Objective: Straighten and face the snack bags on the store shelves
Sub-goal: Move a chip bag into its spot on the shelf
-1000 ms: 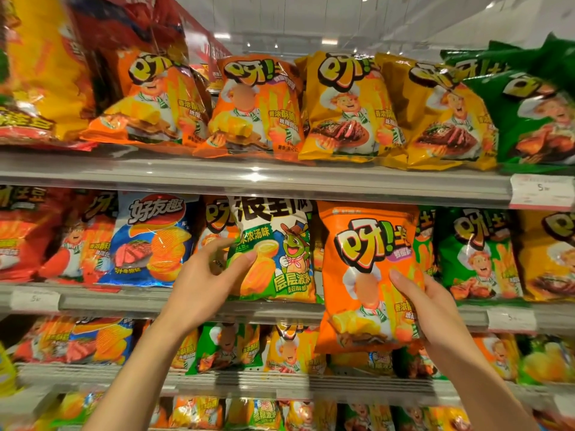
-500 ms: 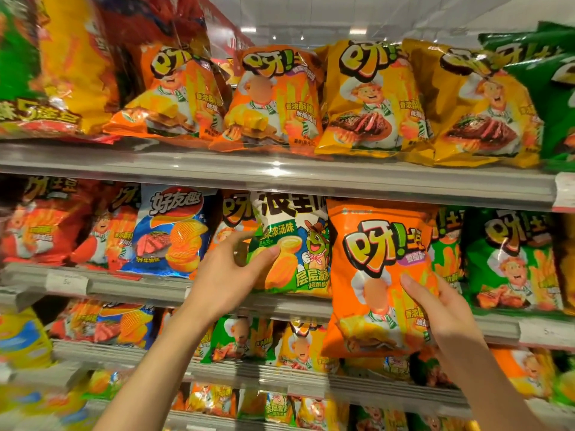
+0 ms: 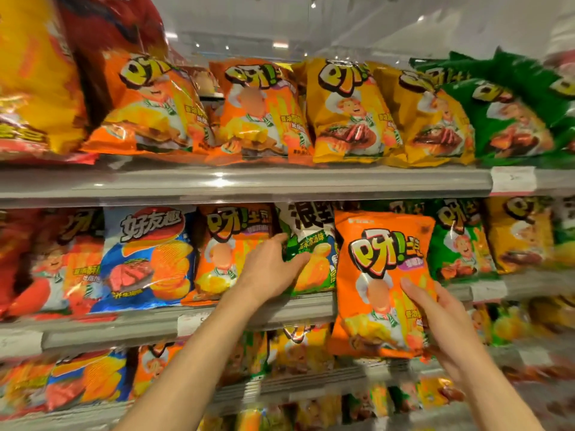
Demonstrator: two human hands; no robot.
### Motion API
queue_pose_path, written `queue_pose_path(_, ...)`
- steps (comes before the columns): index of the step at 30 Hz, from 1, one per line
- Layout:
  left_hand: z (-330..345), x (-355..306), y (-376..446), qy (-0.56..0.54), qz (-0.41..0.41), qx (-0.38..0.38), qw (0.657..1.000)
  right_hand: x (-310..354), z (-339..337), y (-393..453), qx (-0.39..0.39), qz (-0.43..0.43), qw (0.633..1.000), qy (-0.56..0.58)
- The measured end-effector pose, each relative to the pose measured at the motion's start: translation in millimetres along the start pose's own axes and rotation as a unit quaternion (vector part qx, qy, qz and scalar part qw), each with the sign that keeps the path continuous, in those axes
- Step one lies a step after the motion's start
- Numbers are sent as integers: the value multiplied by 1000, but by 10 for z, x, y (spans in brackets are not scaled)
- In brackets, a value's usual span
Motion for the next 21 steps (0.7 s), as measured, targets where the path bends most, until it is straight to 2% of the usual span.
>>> queue_pose_path(4,-478,208,-337,-91,52,-96,990,-16,202,-162,-10,-6,1000,7)
queue_pose_path(6,-751,478,-555,-103,53,-142,983,-19,381,-247,-9,-3,1000,10)
queue_pose_path(9,-1182,1018,-896,-79,23,-216,973,-77,693,-363,-2,-2,1000,23)
queue_pose_path(13,-1691,1617,-1255,39,-28,-311,949,-143,1144,-489,12,-6,999,32)
queue_pose_path(16,-1762,1914,-1288,67,-71,-270,958,-176,1495,-565,35,-8,999,19)
queue_pose_path(18,-1731,2048,-1264,46,-100,-227,968,-191,1712,-611,47,-7,999,9)
queue_pose_path(21,-1743,2071,-1216,18,-101,-212,972,-210,1979,-646,49,-4,999,-9)
Point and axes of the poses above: each hand's wrist, its own y-axis towards the middle knuckle, its own z-axis out of the palm, x = y × z, the point moved 9 cm from there along y, towards the middle knuckle, and after that the axes turned 10 degrees about z, right-handed, at the moved point
